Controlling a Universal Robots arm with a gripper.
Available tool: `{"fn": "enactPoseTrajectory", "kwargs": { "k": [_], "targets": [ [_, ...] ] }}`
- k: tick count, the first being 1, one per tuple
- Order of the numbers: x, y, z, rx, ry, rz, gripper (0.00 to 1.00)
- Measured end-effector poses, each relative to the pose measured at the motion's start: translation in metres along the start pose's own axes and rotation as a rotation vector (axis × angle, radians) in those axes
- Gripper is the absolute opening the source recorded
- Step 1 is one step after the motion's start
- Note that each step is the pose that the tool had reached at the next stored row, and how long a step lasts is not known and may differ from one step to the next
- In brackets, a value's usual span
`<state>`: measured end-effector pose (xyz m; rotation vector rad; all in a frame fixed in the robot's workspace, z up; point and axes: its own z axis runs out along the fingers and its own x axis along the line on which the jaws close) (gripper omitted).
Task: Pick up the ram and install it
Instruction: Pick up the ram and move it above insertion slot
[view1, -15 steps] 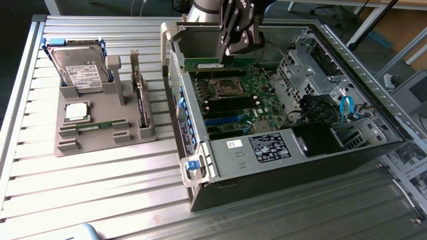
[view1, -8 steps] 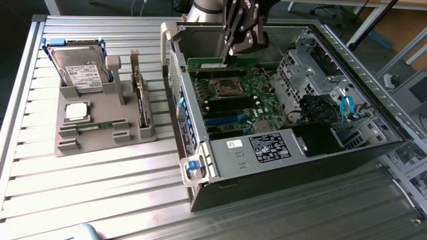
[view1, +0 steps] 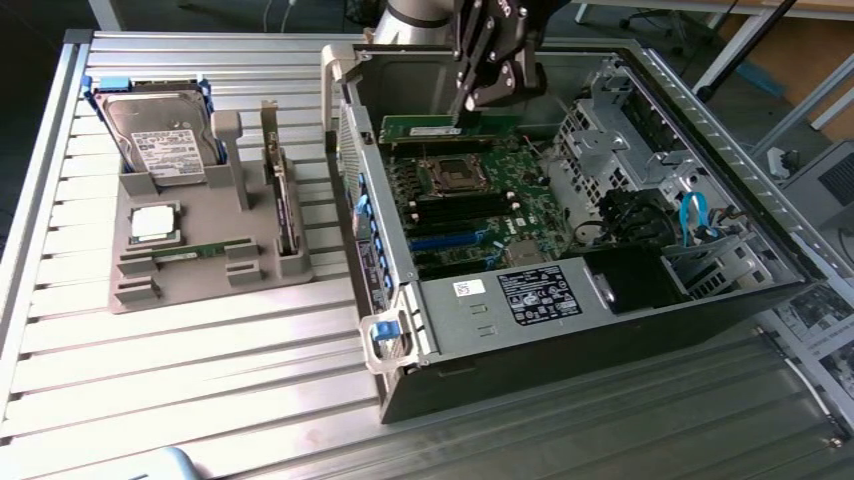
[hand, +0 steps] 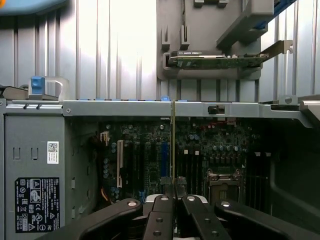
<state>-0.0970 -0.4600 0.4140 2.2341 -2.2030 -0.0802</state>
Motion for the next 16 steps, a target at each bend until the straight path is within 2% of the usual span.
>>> {"fn": "enactPoseTrajectory", "kwargs": {
  "k": [16],
  "targets": [
    [0.000, -0.0152, -0.0006, 0.0000, 0.0001, 0.000, 0.12]
  ]
}}
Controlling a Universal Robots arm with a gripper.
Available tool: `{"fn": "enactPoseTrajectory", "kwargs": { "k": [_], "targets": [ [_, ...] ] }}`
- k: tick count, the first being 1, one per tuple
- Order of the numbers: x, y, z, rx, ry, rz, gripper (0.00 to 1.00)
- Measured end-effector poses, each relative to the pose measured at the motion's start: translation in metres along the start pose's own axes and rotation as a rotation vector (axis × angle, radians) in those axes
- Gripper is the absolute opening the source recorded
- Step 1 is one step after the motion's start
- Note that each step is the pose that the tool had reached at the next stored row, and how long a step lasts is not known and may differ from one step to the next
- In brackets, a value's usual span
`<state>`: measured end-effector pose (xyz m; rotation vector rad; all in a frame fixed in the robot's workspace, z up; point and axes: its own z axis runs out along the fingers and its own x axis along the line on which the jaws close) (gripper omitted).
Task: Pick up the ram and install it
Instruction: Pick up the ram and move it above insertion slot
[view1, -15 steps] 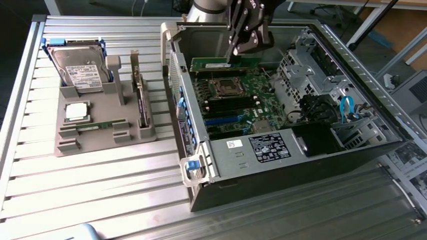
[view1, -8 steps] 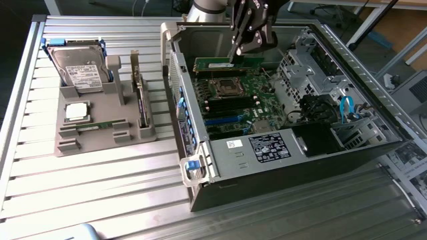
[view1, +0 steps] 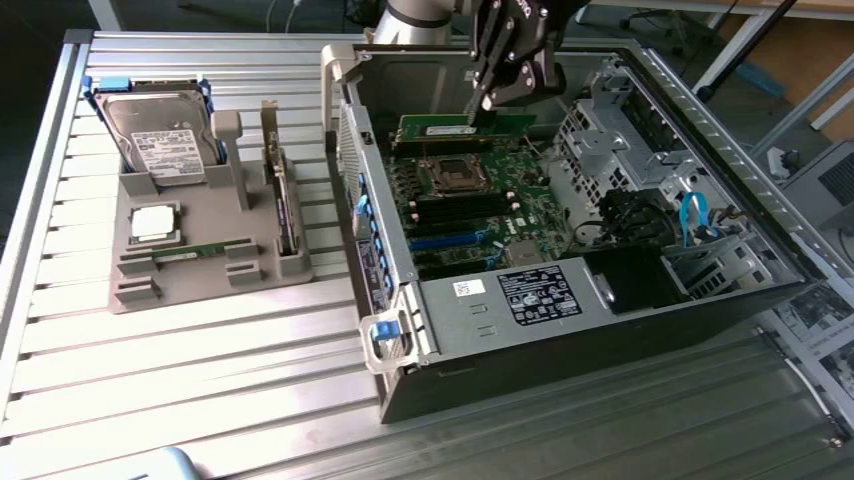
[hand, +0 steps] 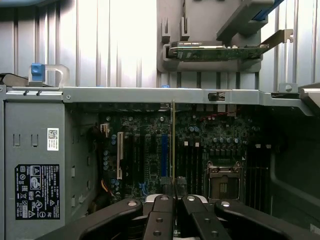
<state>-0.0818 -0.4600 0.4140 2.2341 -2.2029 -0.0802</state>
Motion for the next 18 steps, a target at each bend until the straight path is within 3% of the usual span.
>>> {"fn": "enactPoseTrajectory", "kwargs": {
  "k": [18],
  "targets": [
    [0.000, -0.0166, -0.0006, 0.0000, 0.0000, 0.000, 0.12]
  ]
}}
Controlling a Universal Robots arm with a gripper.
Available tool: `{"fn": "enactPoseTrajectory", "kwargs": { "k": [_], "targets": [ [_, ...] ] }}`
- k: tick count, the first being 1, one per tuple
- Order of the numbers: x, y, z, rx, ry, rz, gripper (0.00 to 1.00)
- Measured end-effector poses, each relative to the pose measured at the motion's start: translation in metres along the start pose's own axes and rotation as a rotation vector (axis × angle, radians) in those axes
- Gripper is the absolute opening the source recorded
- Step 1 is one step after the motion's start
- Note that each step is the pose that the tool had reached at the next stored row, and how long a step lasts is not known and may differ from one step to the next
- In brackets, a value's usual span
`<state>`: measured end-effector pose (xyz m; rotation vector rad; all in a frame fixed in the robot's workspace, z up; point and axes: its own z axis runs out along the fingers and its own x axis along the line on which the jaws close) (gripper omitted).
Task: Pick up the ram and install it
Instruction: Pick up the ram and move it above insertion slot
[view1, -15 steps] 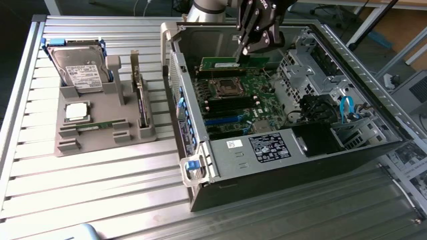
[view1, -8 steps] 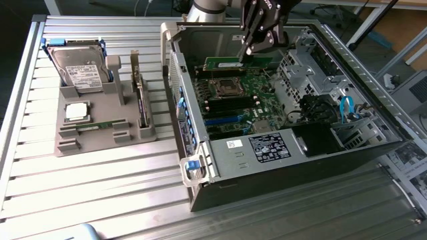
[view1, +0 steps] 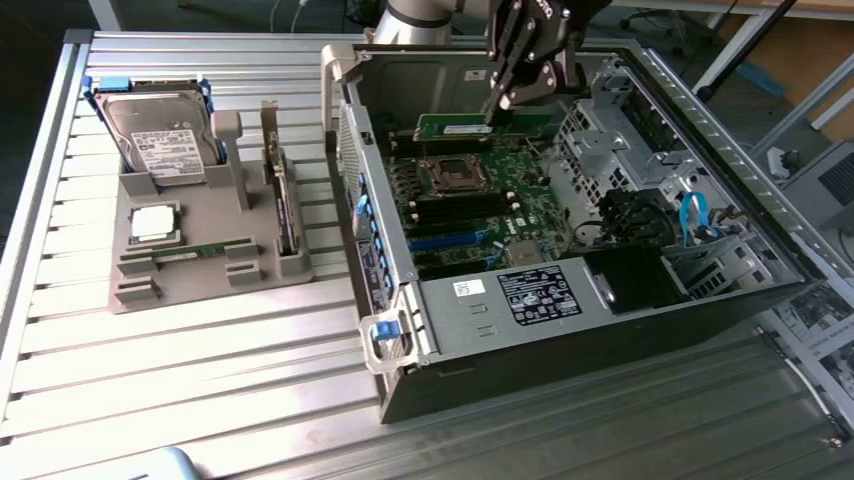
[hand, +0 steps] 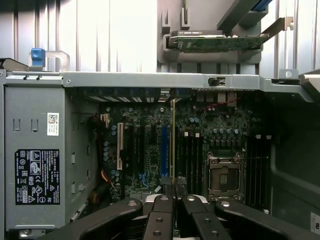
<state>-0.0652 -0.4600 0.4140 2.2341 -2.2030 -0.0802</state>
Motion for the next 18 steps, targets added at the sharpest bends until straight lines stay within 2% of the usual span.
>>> {"fn": "enactPoseTrajectory", "kwargs": {
  "k": [18],
  "targets": [
    [0.000, -0.0231, -0.0009, 0.0000, 0.0000, 0.000, 0.12]
  ]
}}
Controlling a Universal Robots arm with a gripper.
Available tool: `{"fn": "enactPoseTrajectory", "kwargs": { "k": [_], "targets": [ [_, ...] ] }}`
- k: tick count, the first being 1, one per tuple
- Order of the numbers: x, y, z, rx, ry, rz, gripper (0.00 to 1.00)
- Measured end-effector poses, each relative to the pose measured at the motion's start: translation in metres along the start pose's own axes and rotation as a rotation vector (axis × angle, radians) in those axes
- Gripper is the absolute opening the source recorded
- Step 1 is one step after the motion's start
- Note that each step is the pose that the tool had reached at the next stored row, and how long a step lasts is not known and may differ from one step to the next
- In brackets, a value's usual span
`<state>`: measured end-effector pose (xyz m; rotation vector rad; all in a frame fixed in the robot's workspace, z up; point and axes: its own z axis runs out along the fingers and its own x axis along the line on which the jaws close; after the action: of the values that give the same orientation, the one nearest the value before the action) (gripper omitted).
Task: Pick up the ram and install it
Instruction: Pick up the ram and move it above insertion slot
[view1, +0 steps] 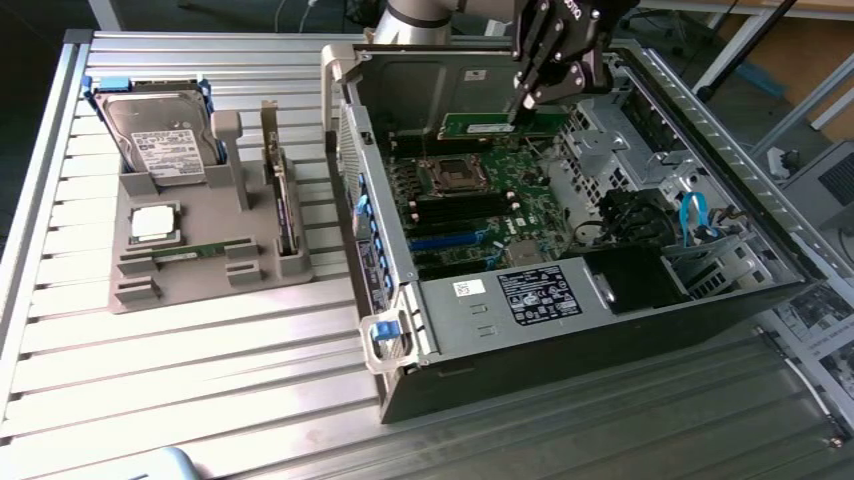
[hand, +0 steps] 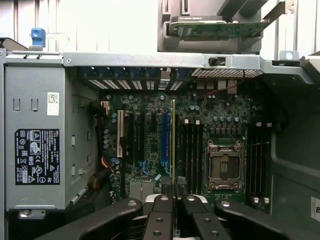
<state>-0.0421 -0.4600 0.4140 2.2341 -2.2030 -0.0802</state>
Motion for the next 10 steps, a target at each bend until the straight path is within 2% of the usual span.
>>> {"fn": "enactPoseTrajectory", "kwargs": {
  "k": [10],
  "targets": [
    [0.0002, -0.0113, -0.0004, 0.0000, 0.0000, 0.000, 0.12]
  ]
}}
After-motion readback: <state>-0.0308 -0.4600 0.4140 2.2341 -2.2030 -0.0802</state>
